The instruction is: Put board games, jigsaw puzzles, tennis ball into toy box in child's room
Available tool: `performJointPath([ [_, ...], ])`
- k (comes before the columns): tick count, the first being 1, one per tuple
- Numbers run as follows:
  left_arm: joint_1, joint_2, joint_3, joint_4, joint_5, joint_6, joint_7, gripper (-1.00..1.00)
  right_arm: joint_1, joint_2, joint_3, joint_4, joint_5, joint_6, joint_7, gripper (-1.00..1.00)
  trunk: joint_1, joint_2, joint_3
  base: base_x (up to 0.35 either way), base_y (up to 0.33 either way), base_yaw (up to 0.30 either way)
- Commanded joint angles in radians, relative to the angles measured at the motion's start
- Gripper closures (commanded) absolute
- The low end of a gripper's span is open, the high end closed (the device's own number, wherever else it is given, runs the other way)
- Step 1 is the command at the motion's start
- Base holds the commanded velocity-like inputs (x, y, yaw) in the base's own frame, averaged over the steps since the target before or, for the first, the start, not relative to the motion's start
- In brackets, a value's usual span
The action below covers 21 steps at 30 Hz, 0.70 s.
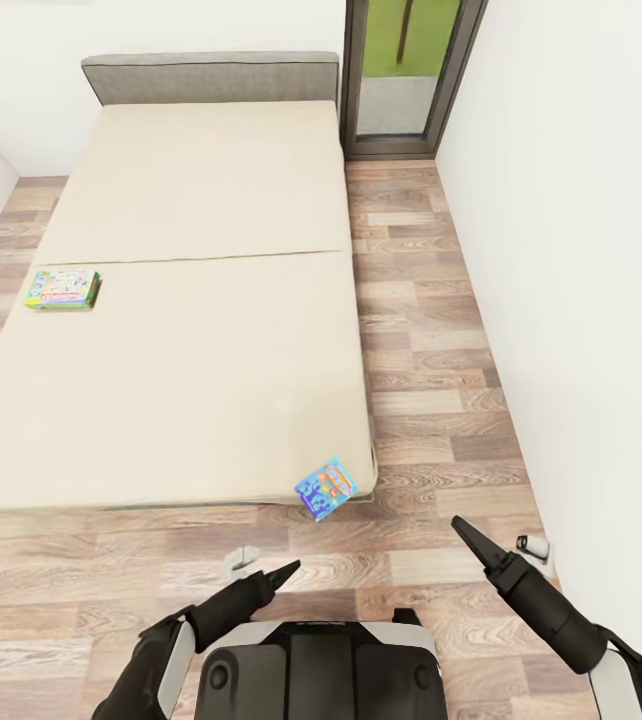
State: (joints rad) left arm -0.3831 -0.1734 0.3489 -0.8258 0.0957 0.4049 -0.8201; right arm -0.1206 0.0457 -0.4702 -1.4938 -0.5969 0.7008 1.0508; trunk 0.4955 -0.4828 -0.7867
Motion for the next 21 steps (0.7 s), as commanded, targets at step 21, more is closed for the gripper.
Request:
performJointPath([
  [21,0.000,-0.001,0.005,0.004,0.004,0.006,-0.004,-1.00,-0.001,0.000,0.087,0.000,-0.003,-0.030,-0.001,-1.00,0.000,-0.001,-0.001,0.063,-0.073,0.000],
])
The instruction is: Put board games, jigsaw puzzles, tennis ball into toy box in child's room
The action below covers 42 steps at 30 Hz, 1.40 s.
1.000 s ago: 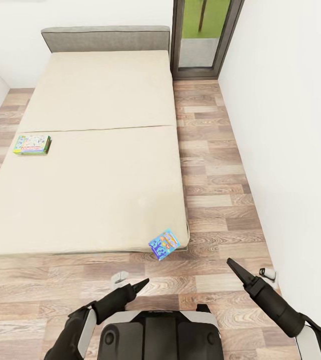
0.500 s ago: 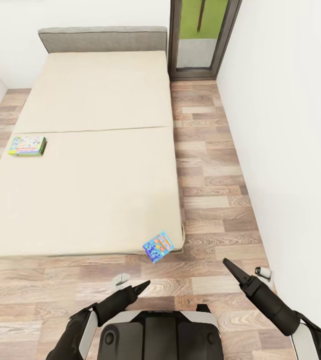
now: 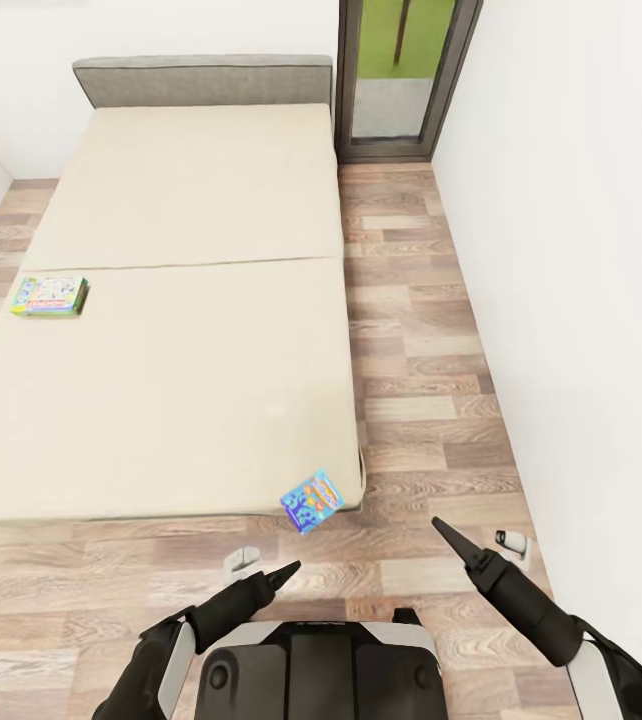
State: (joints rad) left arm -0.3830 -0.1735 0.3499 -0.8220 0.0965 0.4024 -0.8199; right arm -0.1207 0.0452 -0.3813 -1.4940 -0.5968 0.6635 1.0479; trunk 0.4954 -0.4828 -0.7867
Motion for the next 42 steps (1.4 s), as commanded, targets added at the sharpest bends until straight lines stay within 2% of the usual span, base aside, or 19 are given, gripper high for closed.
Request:
performJointPath([
  [1,0.000,-0.001,0.004,0.000,0.003,0.009,-0.004,-1.00,0.000,0.001,0.000,0.000,-0.003,0.006,0.001,-1.00,0.001,-0.001,-0.001,0.089,-0.003,0.000],
  [11,0.000,-0.001,0.004,0.000,0.005,0.009,-0.003,-1.00,0.000,0.001,0.003,0.001,-0.003,0.004,0.000,-1.00,0.001,-0.001,-0.001,0.037,-0.001,0.000],
  [26,0.000,-0.001,0.004,0.001,0.031,0.007,0.002,-1.00,0.000,0.001,0.005,0.004,-0.003,0.003,-0.002,-1.00,0.001,-0.001,-0.001,0.004,0.000,0.000],
  [40,0.000,-0.001,0.006,0.001,0.039,0.007,0.034,-1.00,0.000,0.001,0.005,0.005,-0.003,0.002,-0.005,-1.00,0.001,-0.001,-0.001,0.000,0.000,0.000],
  [42,0.000,-0.001,0.006,0.001,0.042,0.007,0.034,-1.00,0.000,0.002,0.005,0.005,-0.003,0.002,-0.005,-1.00,0.008,-0.015,-0.007,0.000,0.000,0.000],
])
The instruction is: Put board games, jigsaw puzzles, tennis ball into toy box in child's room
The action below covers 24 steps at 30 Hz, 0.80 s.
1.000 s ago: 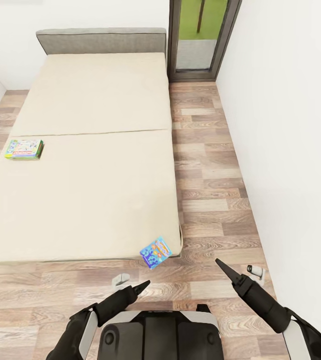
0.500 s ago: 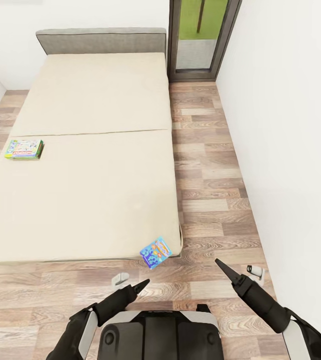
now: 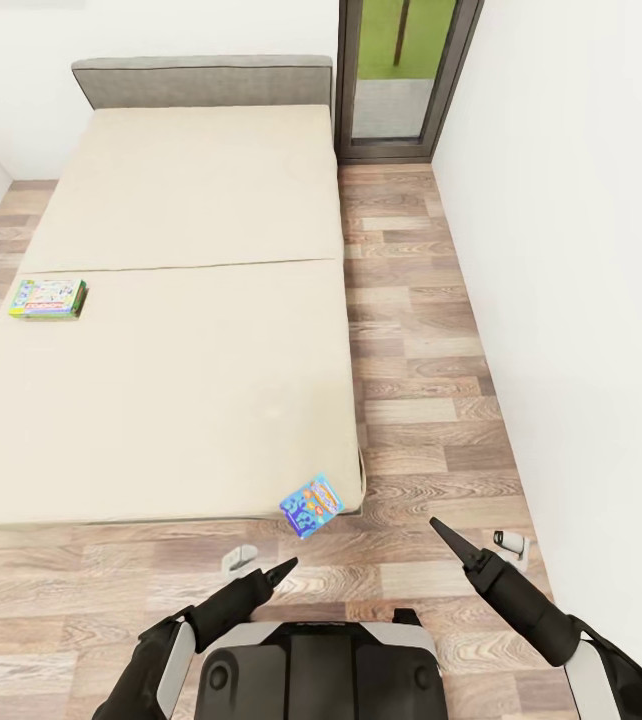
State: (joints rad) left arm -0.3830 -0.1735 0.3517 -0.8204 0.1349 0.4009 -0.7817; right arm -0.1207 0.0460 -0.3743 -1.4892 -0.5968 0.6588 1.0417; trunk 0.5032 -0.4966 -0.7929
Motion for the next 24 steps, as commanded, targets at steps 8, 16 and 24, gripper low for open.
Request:
performJointPath([
  [8,0.000,-0.001,0.003,0.000,0.019,0.009,-0.002,-1.00,0.000,0.001,-0.002,0.000,-0.003,0.007,0.001,-1.00,0.031,-0.057,-0.026,0.000,0.000,0.000],
  [16,-0.001,-0.001,0.003,0.000,0.023,0.009,-0.002,-1.00,0.000,0.002,-0.002,0.000,-0.003,0.007,0.001,-1.00,0.062,-0.113,-0.051,0.000,0.000,0.000],
  [24,-0.002,-0.001,0.003,0.000,0.026,0.009,-0.002,-1.00,0.000,0.001,0.014,0.000,-0.002,0.005,0.000,-1.00,0.092,-0.169,-0.076,0.000,0.000,0.000],
])
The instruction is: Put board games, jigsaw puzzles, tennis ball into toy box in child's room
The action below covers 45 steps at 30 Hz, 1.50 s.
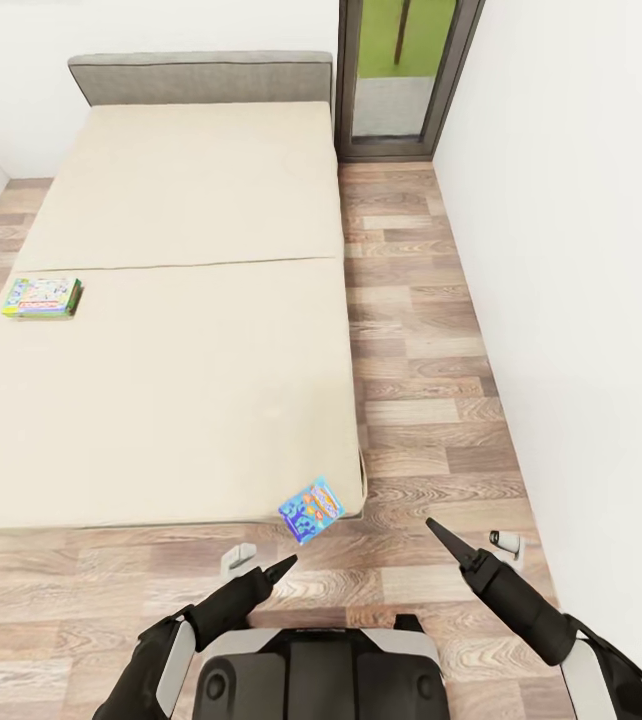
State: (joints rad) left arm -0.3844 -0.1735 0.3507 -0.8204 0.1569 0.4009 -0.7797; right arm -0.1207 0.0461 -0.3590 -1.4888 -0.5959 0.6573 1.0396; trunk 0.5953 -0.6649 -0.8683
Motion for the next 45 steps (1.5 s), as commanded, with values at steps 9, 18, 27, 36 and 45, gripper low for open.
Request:
performJointPath([
  [9,-0.001,-0.001,0.004,0.000,0.003,0.009,-0.003,-1.00,0.000,0.001,0.023,0.001,-0.002,-0.003,0.000,-1.00,0.035,-0.064,-0.029,0.000,0.000,0.000],
  [18,-0.004,-0.001,0.004,0.002,0.002,0.007,-0.003,-1.00,0.000,0.000,0.027,0.001,-0.002,-0.005,0.000,-1.00,0.069,-0.127,-0.057,0.000,0.000,0.000],
  [27,-0.006,0.000,0.003,0.036,-0.001,-0.061,-0.004,-1.00,0.000,0.000,0.028,0.001,-0.002,-0.005,0.000,-1.00,0.104,-0.190,-0.085,0.000,0.000,0.000],
  [36,-0.007,0.000,0.002,0.083,-0.004,-0.111,-0.004,-1.00,0.000,0.000,0.027,0.001,-0.002,-0.005,0.002,-1.00,0.138,-0.253,-0.114,0.000,0.000,0.000],
  [45,-0.007,0.000,0.002,0.092,-0.005,-0.118,-0.004,-1.00,0.000,0.000,0.027,0.001,-0.002,-0.005,0.003,-1.00,0.173,-0.316,-0.142,0.000,0.000,0.000],
])
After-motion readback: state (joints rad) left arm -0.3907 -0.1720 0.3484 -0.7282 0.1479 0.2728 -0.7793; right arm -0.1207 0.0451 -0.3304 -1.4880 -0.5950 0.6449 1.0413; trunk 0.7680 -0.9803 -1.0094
